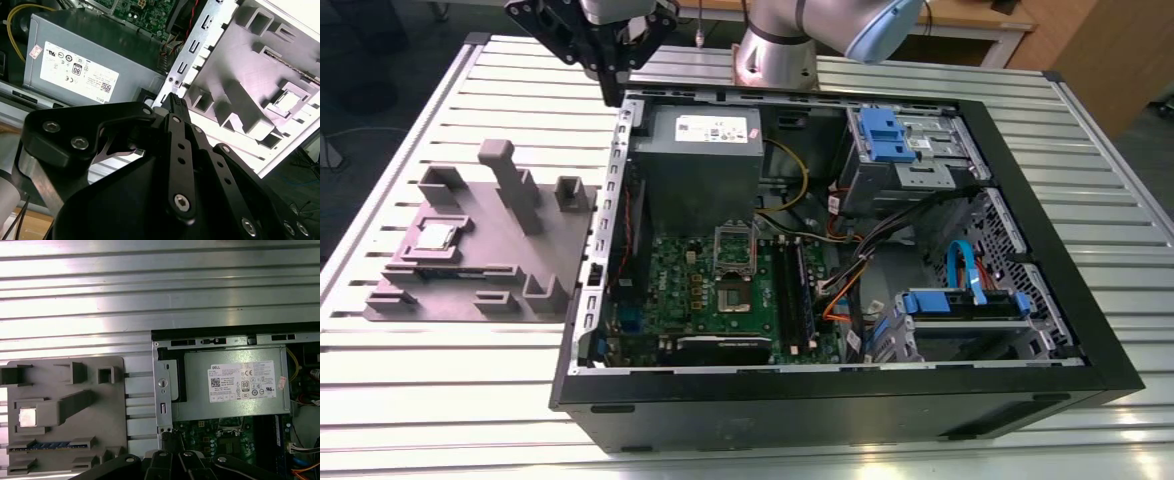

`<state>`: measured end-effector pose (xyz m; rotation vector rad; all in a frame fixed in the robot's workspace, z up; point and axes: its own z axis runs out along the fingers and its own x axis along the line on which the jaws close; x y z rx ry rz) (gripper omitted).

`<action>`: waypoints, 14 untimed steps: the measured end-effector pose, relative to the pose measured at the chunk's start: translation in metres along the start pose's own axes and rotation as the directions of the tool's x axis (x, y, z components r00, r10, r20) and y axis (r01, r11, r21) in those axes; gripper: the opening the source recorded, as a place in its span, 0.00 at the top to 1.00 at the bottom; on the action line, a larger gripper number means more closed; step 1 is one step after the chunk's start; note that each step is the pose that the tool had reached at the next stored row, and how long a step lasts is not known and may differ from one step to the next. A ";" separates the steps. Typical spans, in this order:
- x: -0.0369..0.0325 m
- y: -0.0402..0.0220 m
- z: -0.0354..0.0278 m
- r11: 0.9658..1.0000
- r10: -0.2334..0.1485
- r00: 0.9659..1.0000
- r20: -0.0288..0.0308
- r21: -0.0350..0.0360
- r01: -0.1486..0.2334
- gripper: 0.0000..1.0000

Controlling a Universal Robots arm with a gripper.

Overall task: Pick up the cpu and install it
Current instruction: 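Reach for the cpu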

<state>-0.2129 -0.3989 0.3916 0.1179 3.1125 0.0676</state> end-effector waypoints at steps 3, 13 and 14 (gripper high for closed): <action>0.0006 0.0000 0.0000 1.000 0.000 1.000 0.000 0.000 0.000 0.90; 0.0028 -0.0002 0.0001 1.000 0.000 1.000 0.000 0.000 0.000 0.90; 0.0031 -0.0002 0.0001 1.000 0.000 1.000 0.000 0.000 0.000 0.90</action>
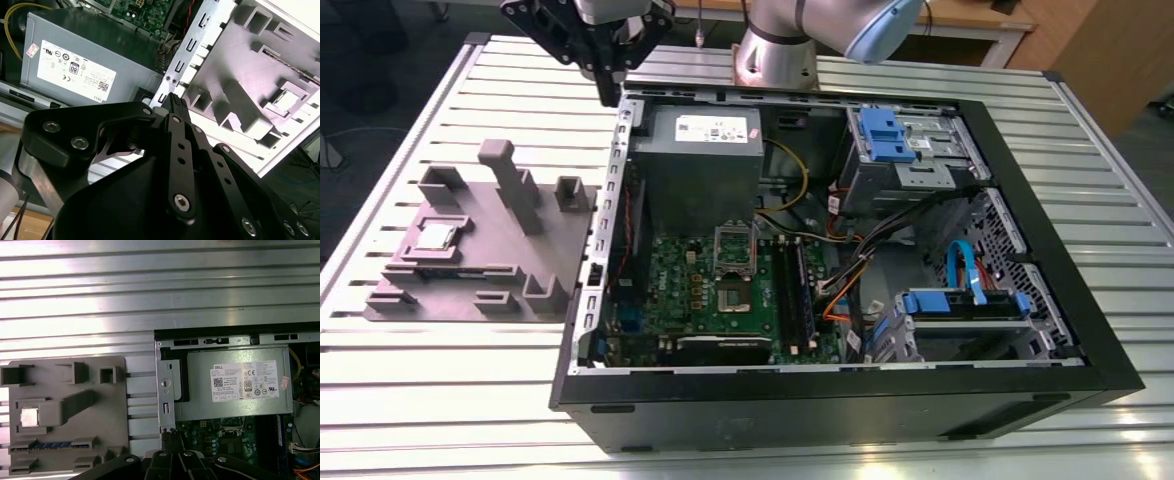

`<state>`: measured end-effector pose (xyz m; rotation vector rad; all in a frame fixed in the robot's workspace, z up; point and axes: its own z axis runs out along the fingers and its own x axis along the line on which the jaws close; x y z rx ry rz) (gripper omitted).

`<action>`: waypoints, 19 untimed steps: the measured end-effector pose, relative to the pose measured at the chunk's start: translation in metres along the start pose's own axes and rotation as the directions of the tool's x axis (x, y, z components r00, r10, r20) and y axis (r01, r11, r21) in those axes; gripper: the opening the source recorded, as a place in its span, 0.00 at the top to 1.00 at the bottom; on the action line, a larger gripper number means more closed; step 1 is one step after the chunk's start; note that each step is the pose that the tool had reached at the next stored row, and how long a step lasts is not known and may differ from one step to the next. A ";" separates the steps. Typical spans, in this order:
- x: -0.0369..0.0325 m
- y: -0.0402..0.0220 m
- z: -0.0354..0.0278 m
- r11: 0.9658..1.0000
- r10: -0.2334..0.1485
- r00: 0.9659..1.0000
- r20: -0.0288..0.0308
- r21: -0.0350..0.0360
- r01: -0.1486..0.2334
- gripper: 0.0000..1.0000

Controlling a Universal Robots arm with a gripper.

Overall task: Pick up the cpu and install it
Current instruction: 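Reach for the cpu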

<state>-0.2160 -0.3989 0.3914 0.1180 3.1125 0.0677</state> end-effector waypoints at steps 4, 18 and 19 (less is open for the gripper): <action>0.0010 -0.0001 0.0000 1.000 0.000 1.000 0.000 0.000 0.000 0.90; 0.0046 -0.0004 0.0001 1.000 0.000 1.000 0.000 0.000 0.000 0.90; 0.0048 -0.0004 0.0001 1.000 0.000 1.000 0.000 0.000 0.000 0.90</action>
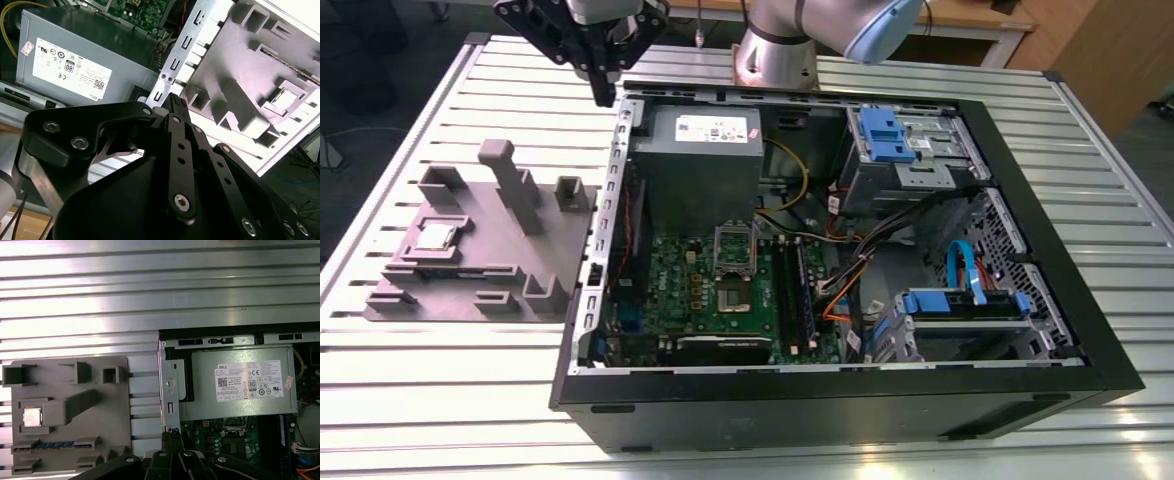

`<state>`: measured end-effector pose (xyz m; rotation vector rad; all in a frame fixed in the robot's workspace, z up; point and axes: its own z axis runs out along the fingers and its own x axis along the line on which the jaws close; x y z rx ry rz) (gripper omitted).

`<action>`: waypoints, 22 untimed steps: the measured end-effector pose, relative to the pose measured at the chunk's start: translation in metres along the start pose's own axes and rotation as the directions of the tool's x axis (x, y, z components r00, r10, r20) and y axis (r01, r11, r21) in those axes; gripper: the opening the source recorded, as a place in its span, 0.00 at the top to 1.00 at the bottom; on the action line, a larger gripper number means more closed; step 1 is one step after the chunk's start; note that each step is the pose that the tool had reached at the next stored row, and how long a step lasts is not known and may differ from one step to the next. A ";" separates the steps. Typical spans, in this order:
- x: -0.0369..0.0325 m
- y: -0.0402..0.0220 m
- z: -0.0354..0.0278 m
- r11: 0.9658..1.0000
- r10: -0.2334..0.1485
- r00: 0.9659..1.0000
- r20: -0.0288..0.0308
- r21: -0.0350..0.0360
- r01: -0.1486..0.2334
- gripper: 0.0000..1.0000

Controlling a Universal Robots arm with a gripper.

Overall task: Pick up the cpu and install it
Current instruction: 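Reach for the cpu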

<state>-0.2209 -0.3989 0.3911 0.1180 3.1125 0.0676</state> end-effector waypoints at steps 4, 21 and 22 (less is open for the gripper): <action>0.0011 -0.0001 0.0000 1.000 0.000 1.000 0.000 0.000 0.000 0.90; 0.0056 -0.0004 0.0001 1.000 0.000 1.000 0.000 0.000 0.000 0.90; 0.0059 -0.0004 0.0001 1.000 0.000 1.000 0.000 0.000 0.000 0.90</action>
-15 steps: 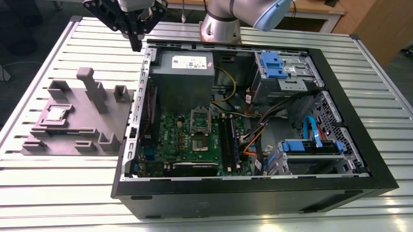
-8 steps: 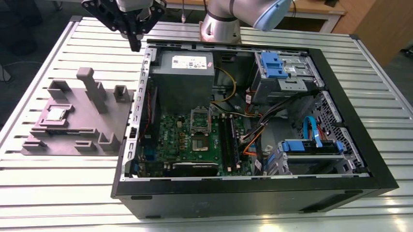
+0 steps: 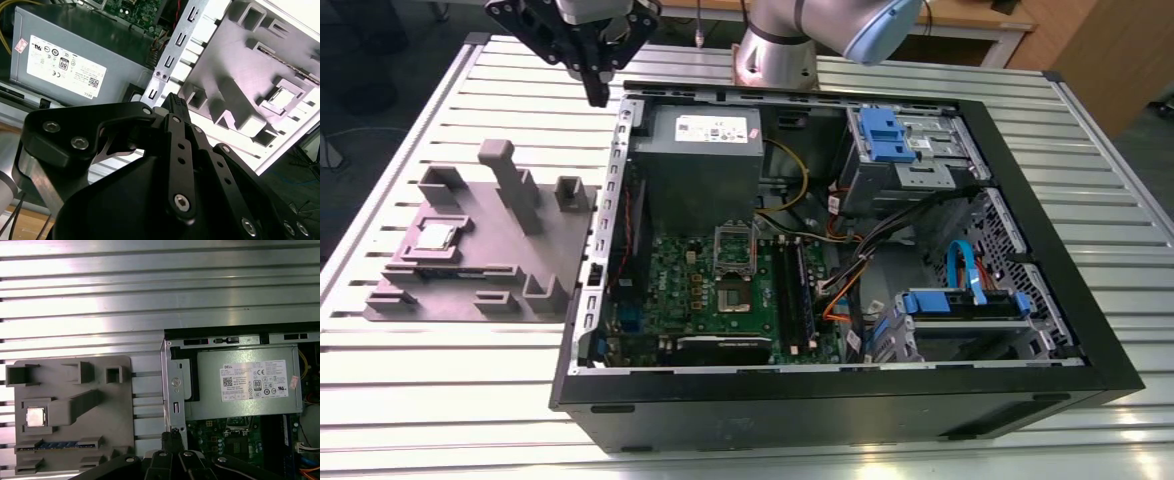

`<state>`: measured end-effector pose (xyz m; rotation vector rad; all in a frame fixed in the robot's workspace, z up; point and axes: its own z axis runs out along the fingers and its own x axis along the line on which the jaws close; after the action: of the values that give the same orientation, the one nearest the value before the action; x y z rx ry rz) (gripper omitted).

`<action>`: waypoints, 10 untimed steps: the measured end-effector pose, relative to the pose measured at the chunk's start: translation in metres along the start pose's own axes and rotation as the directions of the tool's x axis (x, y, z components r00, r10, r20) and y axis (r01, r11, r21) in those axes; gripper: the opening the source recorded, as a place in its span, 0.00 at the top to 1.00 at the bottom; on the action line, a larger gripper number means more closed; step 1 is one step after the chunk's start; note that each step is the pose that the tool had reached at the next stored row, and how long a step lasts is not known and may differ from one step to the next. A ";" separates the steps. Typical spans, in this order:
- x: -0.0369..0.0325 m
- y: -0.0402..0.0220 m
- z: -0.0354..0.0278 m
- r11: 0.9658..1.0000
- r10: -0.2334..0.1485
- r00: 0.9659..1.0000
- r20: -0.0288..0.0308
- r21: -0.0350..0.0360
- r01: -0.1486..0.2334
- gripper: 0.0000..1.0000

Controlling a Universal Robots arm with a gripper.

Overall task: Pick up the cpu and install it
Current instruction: 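Reach for the cpu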

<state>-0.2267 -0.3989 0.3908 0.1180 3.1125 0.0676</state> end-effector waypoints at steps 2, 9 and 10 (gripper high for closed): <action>0.0003 0.0000 0.0000 1.000 0.000 1.000 0.000 0.000 0.000 0.90; 0.0005 -0.0001 0.0000 1.000 0.000 1.000 0.000 0.000 0.000 0.90; 0.0005 0.0000 0.0000 1.000 0.000 1.000 0.000 0.000 0.000 0.90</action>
<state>-0.2273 -0.3989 0.3908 0.1180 3.1125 0.0676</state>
